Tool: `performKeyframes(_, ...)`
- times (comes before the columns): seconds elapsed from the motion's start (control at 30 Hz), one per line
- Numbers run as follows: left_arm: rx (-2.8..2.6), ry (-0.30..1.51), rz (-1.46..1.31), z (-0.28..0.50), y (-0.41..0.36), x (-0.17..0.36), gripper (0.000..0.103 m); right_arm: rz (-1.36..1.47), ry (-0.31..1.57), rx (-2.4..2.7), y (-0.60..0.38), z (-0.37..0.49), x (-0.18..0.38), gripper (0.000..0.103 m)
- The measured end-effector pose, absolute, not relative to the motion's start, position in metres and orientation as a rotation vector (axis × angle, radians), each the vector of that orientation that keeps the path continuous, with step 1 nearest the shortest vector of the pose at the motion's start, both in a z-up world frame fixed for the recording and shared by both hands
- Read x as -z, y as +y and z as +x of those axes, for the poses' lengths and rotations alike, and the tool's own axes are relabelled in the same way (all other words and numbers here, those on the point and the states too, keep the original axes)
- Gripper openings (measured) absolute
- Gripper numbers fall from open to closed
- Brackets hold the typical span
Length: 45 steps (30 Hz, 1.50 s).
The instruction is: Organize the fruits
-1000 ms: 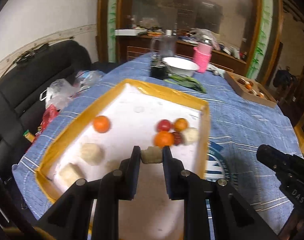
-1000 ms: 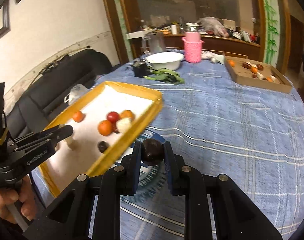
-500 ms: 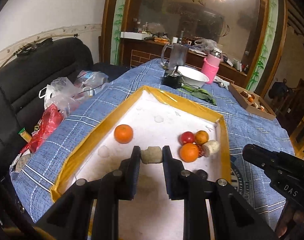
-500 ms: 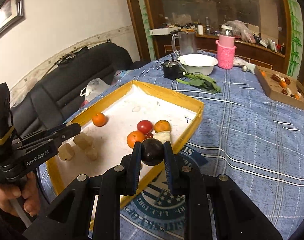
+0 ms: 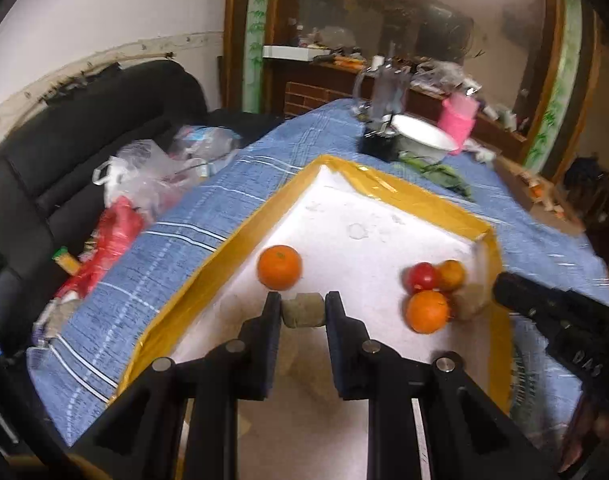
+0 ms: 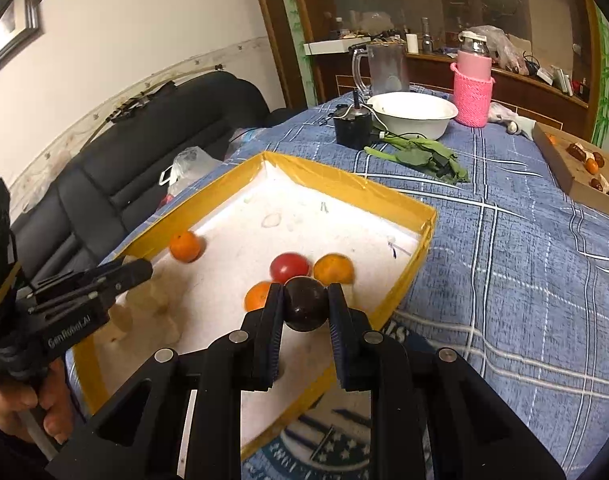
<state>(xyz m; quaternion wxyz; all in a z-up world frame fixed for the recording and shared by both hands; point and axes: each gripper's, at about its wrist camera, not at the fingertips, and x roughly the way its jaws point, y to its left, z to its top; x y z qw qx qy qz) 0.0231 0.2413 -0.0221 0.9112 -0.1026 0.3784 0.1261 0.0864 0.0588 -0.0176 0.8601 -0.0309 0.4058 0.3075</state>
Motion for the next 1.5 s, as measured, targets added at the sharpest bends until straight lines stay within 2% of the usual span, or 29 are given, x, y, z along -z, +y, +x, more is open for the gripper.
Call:
performKeyframes(0.9,-0.375,0.909,-0.233,0.05,0.25,0.04,0.025,-0.159,0.956,-0.649,0.089,0.124,0.04,0.023)
performKeyframes(0.93,-0.383,0.908,-0.24,0.05,0.25,0.04,0.025,-0.167,0.96,-0.65,0.09,0.124,0.039,0.027)
performKeyframes(0.97,-0.394,0.908,-0.248,0.049,0.251,0.04,0.025,-0.171,0.968,-0.651,0.091,0.124,0.039,0.043)
performKeyframes(1.0,-0.403,0.908,-0.253,0.048,0.253,0.04,0.025,-0.173,0.979,-0.651,0.091,0.124,0.04,0.05)
performKeyframes(1.07,-0.406,0.91,-0.259,0.047,0.254,0.039,0.035,-0.178,0.978,-0.656,0.091,0.121,0.039,0.052)
performKeyframes(1.13,-0.421,0.918,-0.272,0.044,0.256,0.038,0.079,-0.184,0.974,-0.654,0.089,0.116,0.036,0.055)
performKeyframes(1.17,-0.429,0.916,-0.286,0.042,0.257,0.038,0.085,-0.182,0.971,-0.654,0.087,0.114,0.035,0.06)
performKeyframes(1.43,-0.436,0.929,-0.286,0.021,0.254,0.03,0.089,-0.201,0.902,-0.657,0.064,0.083,0.012,0.093)
performKeyframes(1.5,-0.458,0.899,-0.241,0.013,0.249,0.022,0.09,-0.214,0.876,-0.659,0.057,0.072,0.007,0.096)
